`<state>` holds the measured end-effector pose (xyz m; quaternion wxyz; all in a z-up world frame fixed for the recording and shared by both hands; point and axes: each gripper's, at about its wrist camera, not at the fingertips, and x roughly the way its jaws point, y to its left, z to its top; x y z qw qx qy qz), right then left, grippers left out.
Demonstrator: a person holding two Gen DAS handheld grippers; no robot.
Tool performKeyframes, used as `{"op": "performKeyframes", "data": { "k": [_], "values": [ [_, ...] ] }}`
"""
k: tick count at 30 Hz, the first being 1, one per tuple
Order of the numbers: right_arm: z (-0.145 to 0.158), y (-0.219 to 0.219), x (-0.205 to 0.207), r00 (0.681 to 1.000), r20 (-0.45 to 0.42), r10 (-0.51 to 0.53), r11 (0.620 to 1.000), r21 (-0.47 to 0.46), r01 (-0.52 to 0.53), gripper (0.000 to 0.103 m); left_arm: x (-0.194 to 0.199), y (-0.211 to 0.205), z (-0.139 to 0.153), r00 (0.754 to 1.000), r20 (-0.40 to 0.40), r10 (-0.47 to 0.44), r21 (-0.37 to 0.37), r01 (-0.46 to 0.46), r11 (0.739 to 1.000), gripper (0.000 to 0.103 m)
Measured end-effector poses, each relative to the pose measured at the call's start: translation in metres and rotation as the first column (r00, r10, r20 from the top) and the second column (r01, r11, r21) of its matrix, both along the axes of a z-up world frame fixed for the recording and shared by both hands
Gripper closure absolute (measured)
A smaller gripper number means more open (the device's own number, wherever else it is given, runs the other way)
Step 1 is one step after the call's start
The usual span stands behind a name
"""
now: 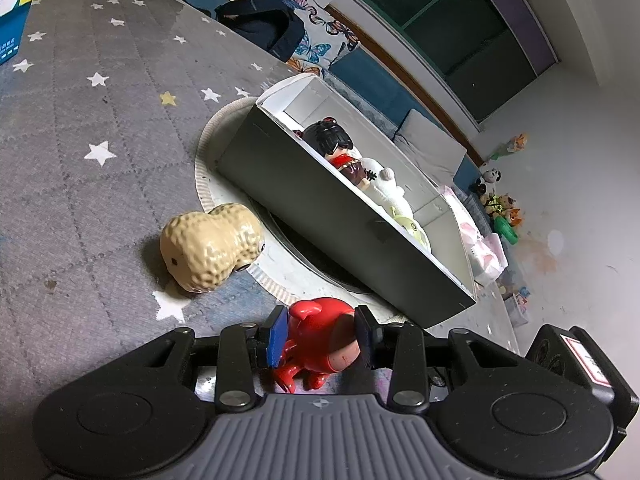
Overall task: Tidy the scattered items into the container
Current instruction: 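Close the left tool on the red figure and lift it, then carry the red figure over the grey box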
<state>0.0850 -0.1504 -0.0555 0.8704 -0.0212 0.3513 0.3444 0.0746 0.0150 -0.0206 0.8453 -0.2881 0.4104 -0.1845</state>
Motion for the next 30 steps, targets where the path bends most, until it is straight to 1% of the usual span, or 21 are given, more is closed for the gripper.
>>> {"op": "performKeyframes", "data": {
  "k": [3,5,9,11,12,15,16,18,24,30],
  "values": [
    [0.0,-0.001,0.0,1.0,0.002,-0.004,1.0,0.009,0.004,0.001,0.001,0.0,0.001,1.0,-0.003,-0.001,0.003,0.001,1.0,0.064],
    [0.002,-0.003,0.0,1.0,-0.001,-0.006,1.0,0.019,0.006,0.009,0.002,0.001,0.002,1.0,-0.005,0.002,0.004,-0.002,1.0,0.064],
    [0.003,-0.006,0.001,1.0,-0.011,-0.014,0.999,0.038,0.014,0.014,0.003,0.001,0.003,1.0,-0.007,0.005,0.003,-0.005,1.0,0.064],
    [0.003,-0.007,0.002,1.0,-0.009,-0.021,0.999,0.039,0.021,0.021,0.004,0.001,0.003,1.0,-0.011,0.002,0.003,-0.002,1.0,0.064],
    [0.003,-0.007,0.002,1.0,-0.009,-0.023,0.999,0.039,0.024,0.022,0.005,0.001,0.002,1.0,-0.014,0.002,0.001,-0.002,1.0,0.064],
    [0.003,-0.01,0.004,0.999,-0.013,-0.036,0.998,0.047,0.036,0.03,0.006,0.001,0.003,1.0,-0.017,0.006,0.002,-0.005,1.0,0.064],
    [0.004,-0.011,0.005,0.999,-0.018,-0.04,0.998,0.052,0.041,0.034,0.007,0.002,0.003,1.0,-0.018,0.007,0.002,-0.007,1.0,0.064],
    [0.004,-0.014,0.007,0.999,-0.029,-0.043,0.997,0.059,0.044,0.034,0.007,0.003,0.003,1.0,-0.021,0.007,-0.008,-0.007,1.0,0.065],
    [0.005,-0.013,0.005,0.999,-0.021,-0.046,0.998,0.051,0.047,0.034,0.006,0.002,0.002,1.0,-0.02,0.006,-0.011,-0.006,1.0,0.065],
    [0.012,-0.015,0.002,0.999,-0.012,-0.053,0.998,0.041,0.053,0.034,0.004,-0.001,0.007,1.0,-0.009,-0.002,-0.019,0.002,1.0,0.065]
  ]
}}
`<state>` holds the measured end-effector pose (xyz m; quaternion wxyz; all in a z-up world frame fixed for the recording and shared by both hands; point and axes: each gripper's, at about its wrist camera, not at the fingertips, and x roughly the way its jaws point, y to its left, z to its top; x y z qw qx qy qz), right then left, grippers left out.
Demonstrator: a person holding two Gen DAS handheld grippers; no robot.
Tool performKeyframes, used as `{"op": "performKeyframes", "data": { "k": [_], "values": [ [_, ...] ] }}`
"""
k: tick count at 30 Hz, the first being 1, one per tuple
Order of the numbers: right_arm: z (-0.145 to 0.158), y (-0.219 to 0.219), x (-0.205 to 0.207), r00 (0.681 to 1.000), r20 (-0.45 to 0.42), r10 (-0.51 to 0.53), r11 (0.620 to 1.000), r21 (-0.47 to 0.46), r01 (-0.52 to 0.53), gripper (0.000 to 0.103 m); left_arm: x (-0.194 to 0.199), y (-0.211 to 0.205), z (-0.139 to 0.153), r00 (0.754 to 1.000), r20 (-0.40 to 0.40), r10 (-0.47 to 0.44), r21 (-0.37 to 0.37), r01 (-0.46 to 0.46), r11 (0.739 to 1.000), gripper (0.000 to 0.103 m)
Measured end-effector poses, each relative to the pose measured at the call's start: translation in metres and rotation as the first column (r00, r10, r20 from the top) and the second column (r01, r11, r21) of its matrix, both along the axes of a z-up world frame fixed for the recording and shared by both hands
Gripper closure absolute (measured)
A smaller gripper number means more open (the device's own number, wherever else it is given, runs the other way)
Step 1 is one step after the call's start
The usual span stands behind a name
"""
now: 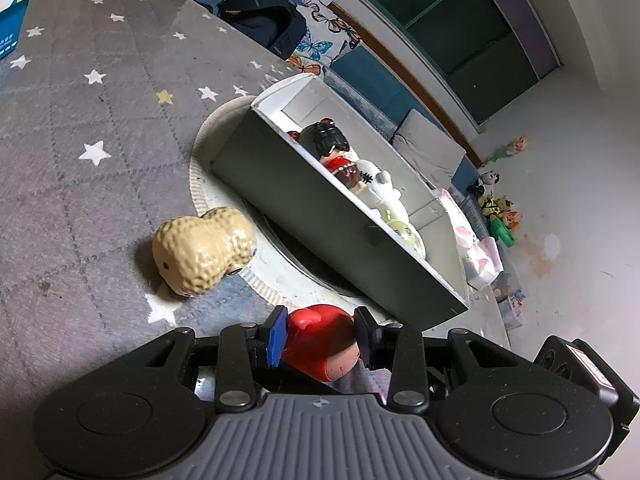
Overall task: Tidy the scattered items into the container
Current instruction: 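Carry the red figure over the grey box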
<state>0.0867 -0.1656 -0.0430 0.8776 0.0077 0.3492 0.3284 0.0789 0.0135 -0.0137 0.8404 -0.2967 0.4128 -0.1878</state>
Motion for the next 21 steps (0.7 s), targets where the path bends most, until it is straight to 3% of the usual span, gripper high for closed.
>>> {"op": "performKeyframes", "data": {
  "k": [11,21],
  "values": [
    [0.039,-0.021,-0.007,0.996,0.083,-0.039,0.999,-0.006,0.039,0.034,0.003,-0.02,0.035,0.995,0.086,-0.051,-0.021,0.053,0.998,0.065],
    [0.074,-0.049,0.018,0.981,0.16,-0.105,0.994,-0.007,0.108,0.034,0.038,-0.054,0.069,0.98,0.171,-0.105,-0.009,0.108,0.994,0.065]
  ]
}}
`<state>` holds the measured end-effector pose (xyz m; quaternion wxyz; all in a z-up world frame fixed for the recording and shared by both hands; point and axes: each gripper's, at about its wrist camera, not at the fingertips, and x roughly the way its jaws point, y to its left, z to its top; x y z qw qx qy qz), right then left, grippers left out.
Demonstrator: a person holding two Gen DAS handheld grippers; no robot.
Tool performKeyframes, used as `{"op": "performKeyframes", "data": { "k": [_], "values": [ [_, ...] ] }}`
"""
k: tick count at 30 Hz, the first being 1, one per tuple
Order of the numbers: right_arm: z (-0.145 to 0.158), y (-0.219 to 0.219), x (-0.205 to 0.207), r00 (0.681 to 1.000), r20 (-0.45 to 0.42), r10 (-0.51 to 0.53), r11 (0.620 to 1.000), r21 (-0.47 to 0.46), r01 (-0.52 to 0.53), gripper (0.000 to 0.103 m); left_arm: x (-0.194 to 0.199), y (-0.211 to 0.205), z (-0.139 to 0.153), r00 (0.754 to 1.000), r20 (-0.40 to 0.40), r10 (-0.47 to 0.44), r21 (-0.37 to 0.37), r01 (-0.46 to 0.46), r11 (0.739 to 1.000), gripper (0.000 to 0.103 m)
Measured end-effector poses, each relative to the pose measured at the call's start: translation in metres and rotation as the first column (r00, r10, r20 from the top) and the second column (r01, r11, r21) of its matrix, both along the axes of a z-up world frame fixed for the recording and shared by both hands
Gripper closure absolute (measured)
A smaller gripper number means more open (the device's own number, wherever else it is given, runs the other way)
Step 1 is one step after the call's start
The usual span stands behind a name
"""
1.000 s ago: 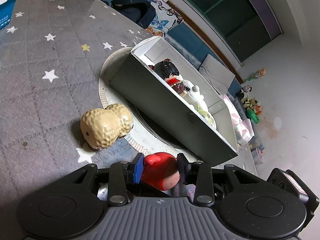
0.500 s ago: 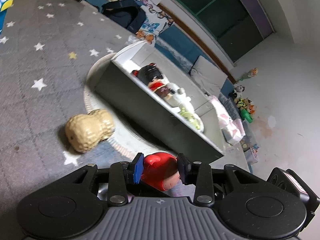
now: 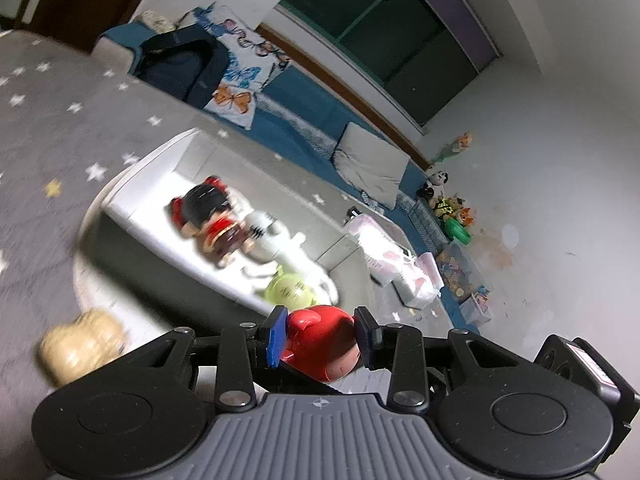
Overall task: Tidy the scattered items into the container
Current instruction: 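Carry the red figure over the grey box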
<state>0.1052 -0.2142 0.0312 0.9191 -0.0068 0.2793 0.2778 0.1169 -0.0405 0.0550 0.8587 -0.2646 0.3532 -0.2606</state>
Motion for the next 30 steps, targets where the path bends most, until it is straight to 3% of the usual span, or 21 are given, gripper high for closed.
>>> {"op": "performKeyframes", "data": {
  "k": [10,16,30],
  "values": [
    [0.009,-0.027,0.055,0.999,-0.003,-0.054,0.998,-0.021,0.054,0.034,0.058,-0.03,0.004,0.999,-0.011,-0.04,-0.022,0.04,0.999,0.065],
    [0.011,-0.045,0.084,0.997,-0.005,-0.082,0.993,-0.085,0.081,0.034,0.088,-0.055,-0.001,0.998,-0.014,-0.069,-0.046,0.068,0.997,0.064],
    [-0.019,-0.076,0.128,0.985,-0.11,-0.132,0.986,-0.121,0.118,0.034,0.131,-0.089,-0.035,0.987,-0.12,-0.102,-0.069,0.094,0.993,0.064]
  ]
}}
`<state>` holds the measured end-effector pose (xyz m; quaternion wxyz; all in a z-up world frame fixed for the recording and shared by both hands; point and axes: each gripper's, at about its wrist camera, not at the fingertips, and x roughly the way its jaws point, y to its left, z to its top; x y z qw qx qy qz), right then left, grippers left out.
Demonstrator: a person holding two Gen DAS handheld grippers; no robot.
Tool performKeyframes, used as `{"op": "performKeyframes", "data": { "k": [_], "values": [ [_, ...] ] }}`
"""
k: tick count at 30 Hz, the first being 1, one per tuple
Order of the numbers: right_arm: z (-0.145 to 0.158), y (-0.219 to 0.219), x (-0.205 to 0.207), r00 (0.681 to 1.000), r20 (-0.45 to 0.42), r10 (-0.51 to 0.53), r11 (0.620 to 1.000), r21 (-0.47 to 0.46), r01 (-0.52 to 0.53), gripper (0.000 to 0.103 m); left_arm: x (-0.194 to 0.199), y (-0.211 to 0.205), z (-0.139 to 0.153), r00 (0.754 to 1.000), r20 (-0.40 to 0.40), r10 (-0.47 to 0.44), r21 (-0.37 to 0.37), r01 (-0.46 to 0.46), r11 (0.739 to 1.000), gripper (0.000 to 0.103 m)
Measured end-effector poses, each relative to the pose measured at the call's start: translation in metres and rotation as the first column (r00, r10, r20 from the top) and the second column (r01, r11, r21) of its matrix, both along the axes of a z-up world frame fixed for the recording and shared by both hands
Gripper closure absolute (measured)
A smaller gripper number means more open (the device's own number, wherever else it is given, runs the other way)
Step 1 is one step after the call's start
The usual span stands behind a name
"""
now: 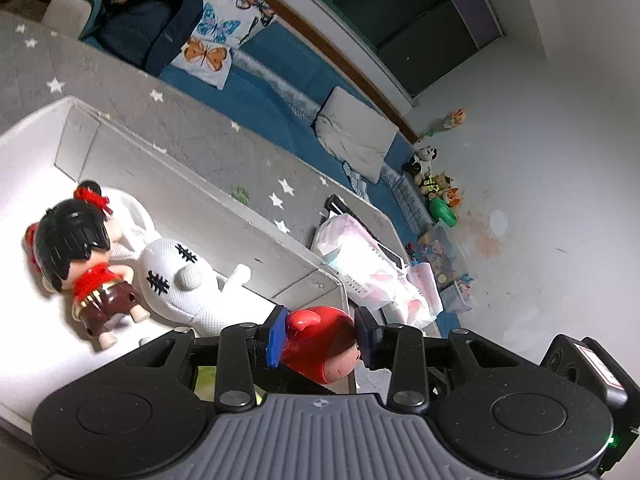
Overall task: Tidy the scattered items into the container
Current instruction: 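Carry the red figure over the grey box, then lower the red figure into the box and open the left tool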
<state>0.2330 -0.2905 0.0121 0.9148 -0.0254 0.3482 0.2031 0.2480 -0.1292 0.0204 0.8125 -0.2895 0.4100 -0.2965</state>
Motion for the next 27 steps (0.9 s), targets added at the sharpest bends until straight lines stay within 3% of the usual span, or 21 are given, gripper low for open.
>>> {"op": "performKeyframes", "data": {
  "k": [12,21,27],
  "values": [
    [-0.012,-0.005,0.007,0.999,-0.046,0.011,1.0,-0.01,-0.011,0.033,0.011,-0.007,-0.011,0.999,-0.05,-0.012,0.033,0.014,0.999,0.064],
    [-0.013,-0.005,0.005,0.999,-0.033,0.013,1.0,-0.021,-0.013,0.033,0.015,-0.011,-0.017,0.998,-0.068,-0.016,0.048,0.02,0.999,0.064],
    [-0.011,-0.005,0.002,0.999,-0.027,0.022,1.0,-0.018,-0.022,0.027,0.015,-0.011,-0.017,0.997,-0.069,-0.022,0.051,0.025,0.998,0.064]
  ]
}}
